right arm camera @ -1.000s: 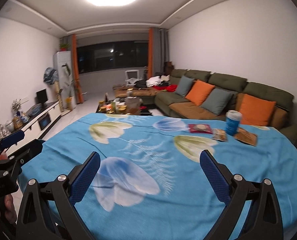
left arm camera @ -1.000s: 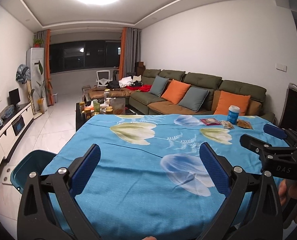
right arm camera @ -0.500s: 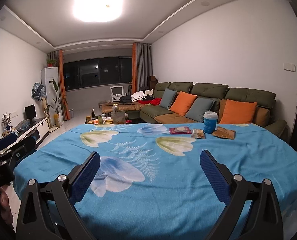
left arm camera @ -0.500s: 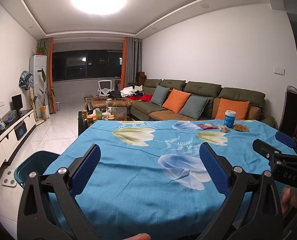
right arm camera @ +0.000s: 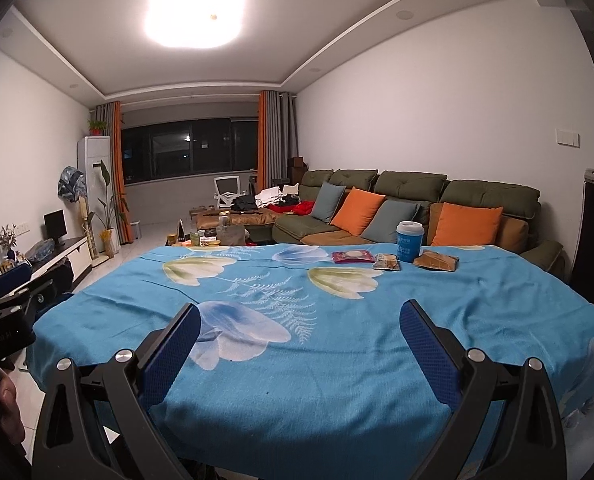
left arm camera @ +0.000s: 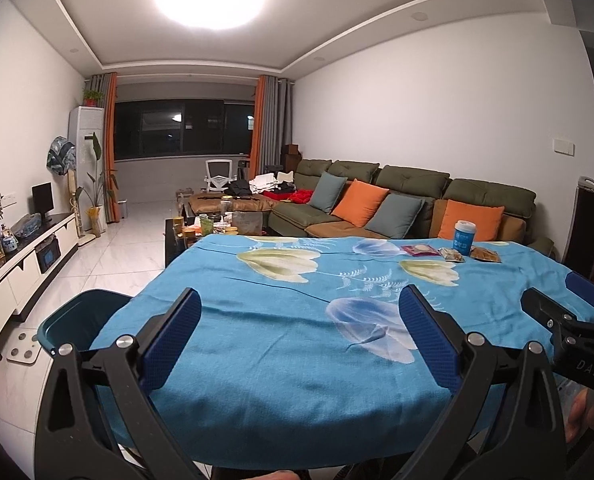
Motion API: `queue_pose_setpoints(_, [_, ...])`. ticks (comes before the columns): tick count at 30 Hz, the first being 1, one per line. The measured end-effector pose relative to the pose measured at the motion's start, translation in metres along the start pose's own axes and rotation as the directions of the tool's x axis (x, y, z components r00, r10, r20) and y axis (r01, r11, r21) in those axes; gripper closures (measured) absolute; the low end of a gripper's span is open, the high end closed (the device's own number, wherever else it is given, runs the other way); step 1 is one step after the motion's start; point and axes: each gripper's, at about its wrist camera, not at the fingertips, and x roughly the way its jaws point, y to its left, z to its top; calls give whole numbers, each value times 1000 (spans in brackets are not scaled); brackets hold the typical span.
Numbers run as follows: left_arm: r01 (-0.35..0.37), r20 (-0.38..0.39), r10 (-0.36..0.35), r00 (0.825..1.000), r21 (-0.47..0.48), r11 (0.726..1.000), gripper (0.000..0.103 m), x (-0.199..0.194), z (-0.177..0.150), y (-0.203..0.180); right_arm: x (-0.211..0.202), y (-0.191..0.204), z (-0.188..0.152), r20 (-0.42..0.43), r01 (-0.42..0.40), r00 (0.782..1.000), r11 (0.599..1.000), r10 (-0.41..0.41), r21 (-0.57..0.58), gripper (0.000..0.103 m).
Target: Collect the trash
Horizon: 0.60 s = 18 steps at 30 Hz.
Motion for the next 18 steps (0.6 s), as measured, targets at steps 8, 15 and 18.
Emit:
queue_pose_setpoints(8, [-31,-5,31,1000,-5,1000,6,-10,-8,8,-12,1,-8,17,11,1000,1000,-12,10,7])
queue_pose_setpoints(15, [-33,1,33,999,-6,999,6,-14,-11,8,-18,3,-12,23,21,1000,1000,-21,5,7])
queue_pose_setpoints(18, [-29,4,29,1000,-2,1000,6,-14,-11,7,-20,3,-13,29,25,999,1000,-25,-1,7])
